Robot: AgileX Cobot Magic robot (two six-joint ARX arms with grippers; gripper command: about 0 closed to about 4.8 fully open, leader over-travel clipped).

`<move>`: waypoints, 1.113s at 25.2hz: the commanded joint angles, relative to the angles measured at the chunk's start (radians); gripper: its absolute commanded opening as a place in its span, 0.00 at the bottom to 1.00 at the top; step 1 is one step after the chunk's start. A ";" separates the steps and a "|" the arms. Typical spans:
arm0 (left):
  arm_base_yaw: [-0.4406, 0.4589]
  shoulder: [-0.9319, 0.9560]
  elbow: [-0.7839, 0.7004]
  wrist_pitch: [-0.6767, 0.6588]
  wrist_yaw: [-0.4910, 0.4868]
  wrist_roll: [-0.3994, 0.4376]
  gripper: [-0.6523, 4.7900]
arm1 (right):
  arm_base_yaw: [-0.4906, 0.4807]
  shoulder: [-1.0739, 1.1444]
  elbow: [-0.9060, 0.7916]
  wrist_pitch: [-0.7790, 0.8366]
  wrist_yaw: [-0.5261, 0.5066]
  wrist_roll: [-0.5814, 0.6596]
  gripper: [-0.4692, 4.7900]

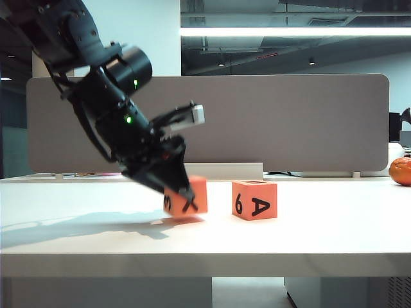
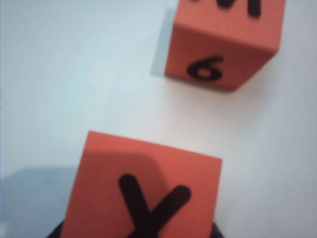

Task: Stack one letter block on top of another letter block.

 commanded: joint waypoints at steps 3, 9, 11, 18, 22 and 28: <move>0.000 -0.072 0.005 0.106 0.089 -0.055 0.50 | 0.000 -0.001 -0.004 0.013 -0.002 0.001 0.09; -0.032 -0.080 0.005 0.209 0.134 -0.126 0.50 | 0.000 -0.001 -0.004 0.013 -0.003 0.001 0.09; -0.059 -0.080 0.005 0.227 0.122 -0.125 0.50 | 0.000 -0.001 -0.004 0.014 -0.003 0.001 0.09; -0.147 -0.075 0.045 0.182 -0.064 -0.130 0.50 | -0.001 -0.001 -0.004 0.014 -0.003 0.001 0.09; -0.144 -0.056 0.127 0.104 -0.069 -0.172 0.50 | 0.000 -0.001 -0.004 0.013 -0.003 0.001 0.09; -0.145 -0.011 0.240 0.000 -0.068 -0.170 0.50 | -0.001 -0.001 -0.004 0.014 -0.003 0.001 0.09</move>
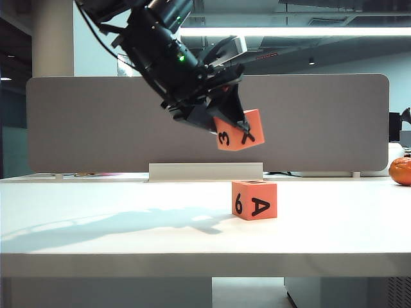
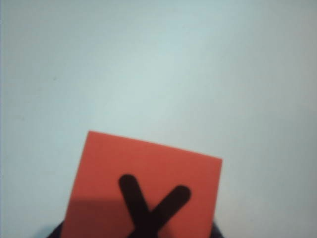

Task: Stack one letter block on top of another letter block.

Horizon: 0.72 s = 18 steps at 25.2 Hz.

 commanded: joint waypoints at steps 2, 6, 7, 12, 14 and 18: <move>-0.002 0.039 0.068 -0.067 0.005 -0.003 0.50 | 0.000 -0.001 -0.004 0.013 -0.003 0.001 0.09; -0.002 0.100 0.147 -0.169 0.005 -0.003 0.50 | 0.000 -0.001 -0.004 0.013 -0.003 0.001 0.09; -0.002 0.116 0.171 -0.199 0.005 -0.003 0.50 | 0.000 -0.001 -0.004 0.013 -0.003 0.001 0.09; -0.002 0.164 0.227 -0.230 0.005 -0.003 0.51 | 0.000 -0.001 -0.004 0.013 -0.003 0.001 0.09; -0.002 0.169 0.227 -0.223 0.005 -0.003 0.51 | 0.000 -0.001 -0.004 0.013 -0.003 0.001 0.09; -0.005 0.171 0.226 -0.218 0.007 -0.003 0.51 | 0.000 -0.001 -0.004 0.013 -0.003 0.001 0.09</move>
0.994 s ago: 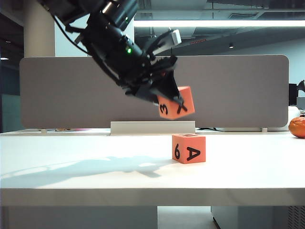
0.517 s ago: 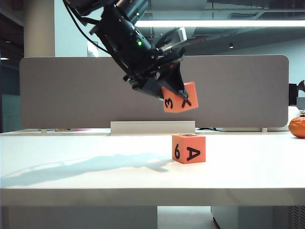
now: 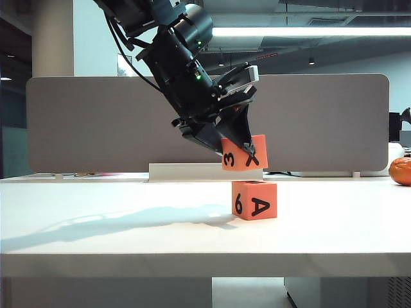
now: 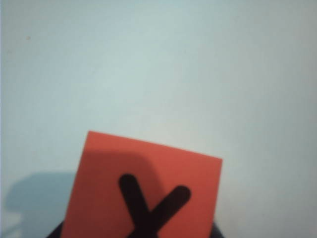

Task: Stack one letter block on top of another letter block.

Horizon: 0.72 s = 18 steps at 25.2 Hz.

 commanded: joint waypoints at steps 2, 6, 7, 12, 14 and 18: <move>-0.011 0.010 0.004 0.021 0.007 -0.003 0.51 | 0.000 -0.001 -0.004 0.013 -0.003 0.001 0.09; -0.011 0.024 0.005 0.019 0.008 -0.003 0.51 | 0.000 -0.001 -0.004 0.013 -0.003 0.001 0.09; -0.011 0.029 0.005 0.019 0.008 -0.003 0.51 | 0.000 -0.001 -0.004 0.013 -0.003 0.001 0.09; -0.011 0.031 0.006 0.010 0.004 -0.003 0.51 | 0.000 -0.001 -0.004 0.013 -0.003 0.001 0.09; -0.011 0.031 0.008 0.011 0.003 -0.003 0.51 | 0.000 -0.001 -0.004 0.013 -0.003 0.001 0.09; -0.011 0.032 0.008 0.010 0.004 -0.003 0.52 | 0.000 -0.001 -0.004 0.013 -0.003 0.001 0.09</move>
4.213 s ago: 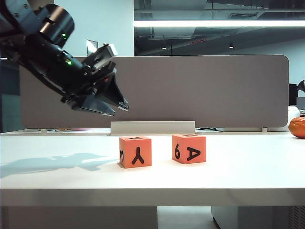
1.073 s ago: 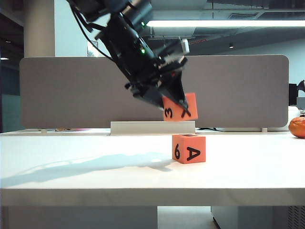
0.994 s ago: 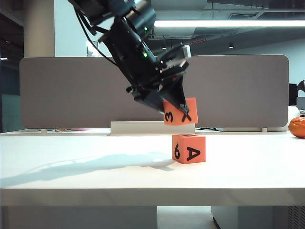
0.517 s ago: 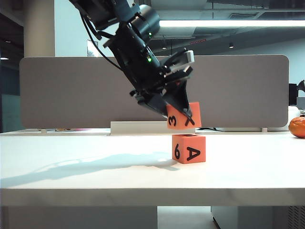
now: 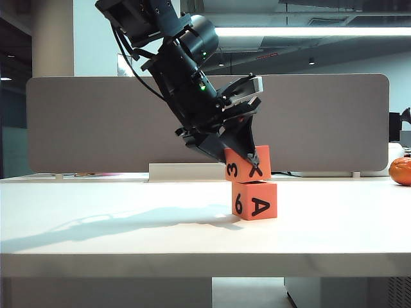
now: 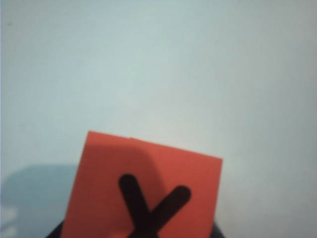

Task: Stack one letter block on top of another letter block.

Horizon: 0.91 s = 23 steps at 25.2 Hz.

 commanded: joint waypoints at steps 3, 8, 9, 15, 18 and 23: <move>-0.008 -0.002 0.005 0.005 0.004 -0.003 0.52 | 0.000 -0.001 -0.004 0.013 -0.003 0.001 0.09; -0.016 0.002 0.005 0.007 0.003 -0.003 0.52 | 0.000 -0.001 -0.004 0.013 -0.003 0.001 0.09; -0.016 0.005 0.005 0.009 0.003 -0.003 0.52 | 0.000 -0.001 -0.004 0.013 -0.003 0.001 0.09; -0.015 0.012 0.005 0.013 -0.003 -0.003 0.52 | 0.000 -0.001 -0.004 0.013 -0.003 0.001 0.09; -0.015 0.013 0.005 0.013 -0.003 -0.003 0.59 | 0.000 -0.001 -0.004 0.013 -0.003 0.001 0.09; -0.015 0.014 0.006 0.013 -0.009 -0.003 0.76 | 0.000 -0.001 -0.004 0.013 -0.003 0.001 0.09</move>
